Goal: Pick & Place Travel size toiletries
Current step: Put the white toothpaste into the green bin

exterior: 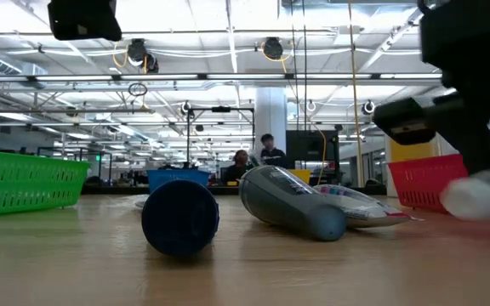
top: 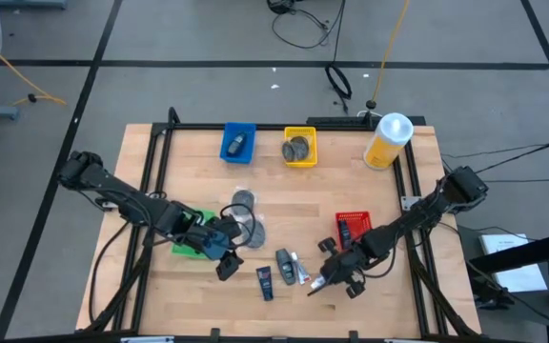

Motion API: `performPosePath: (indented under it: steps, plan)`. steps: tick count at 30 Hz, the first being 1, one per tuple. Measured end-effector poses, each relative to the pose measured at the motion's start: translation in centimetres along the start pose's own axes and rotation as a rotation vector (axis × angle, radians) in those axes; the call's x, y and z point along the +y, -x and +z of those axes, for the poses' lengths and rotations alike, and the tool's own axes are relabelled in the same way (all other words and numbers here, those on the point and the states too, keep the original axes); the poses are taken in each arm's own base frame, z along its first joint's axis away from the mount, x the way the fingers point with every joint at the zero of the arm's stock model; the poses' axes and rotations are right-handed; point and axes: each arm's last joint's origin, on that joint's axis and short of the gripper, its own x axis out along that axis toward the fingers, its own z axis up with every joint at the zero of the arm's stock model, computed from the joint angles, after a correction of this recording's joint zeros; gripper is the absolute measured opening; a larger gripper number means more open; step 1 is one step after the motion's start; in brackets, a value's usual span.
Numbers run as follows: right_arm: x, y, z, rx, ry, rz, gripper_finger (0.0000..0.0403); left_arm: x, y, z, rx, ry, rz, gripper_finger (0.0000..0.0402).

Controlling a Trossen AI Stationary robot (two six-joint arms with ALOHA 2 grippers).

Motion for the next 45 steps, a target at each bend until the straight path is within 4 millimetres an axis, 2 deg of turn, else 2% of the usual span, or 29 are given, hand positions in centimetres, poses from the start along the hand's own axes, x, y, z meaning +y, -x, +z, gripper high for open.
performPosePath:
  steps: [4, 9, 16, 20, 33, 45]
  plan:
    - [-0.7, 1.5, 0.5, -0.058, -0.104, -0.009, 0.0020, 0.2, 0.0, 0.3, -0.008, -0.017, 0.003, 0.0237]
    - [-1.3, 4.2, 1.3, -0.175, -0.219, -0.075, 0.0020, 0.3, -0.1, 0.9, -0.047, -0.116, 0.006, 0.0237]
    - [-1.9, 9.1, 2.2, -0.425, -0.340, -0.252, 0.0020, -0.2, 0.1, 2.9, -0.232, -0.268, -0.037, 0.0237]
    - [-2.5, 11.0, 2.3, -0.517, -0.388, -0.358, 0.0020, -0.4, 0.3, 4.2, -0.359, -0.337, -0.034, 0.0237]
    - [-4.9, 13.7, 4.5, -0.856, -0.421, -0.410, 0.0020, 0.2, 1.4, 8.4, -0.638, -0.470, -0.036, 0.0237]
    - [-7.2, 16.0, 5.4, -1.103, -0.474, -0.487, 0.0020, 0.0, 2.8, 10.6, -0.847, -0.496, -0.116, 0.0237]
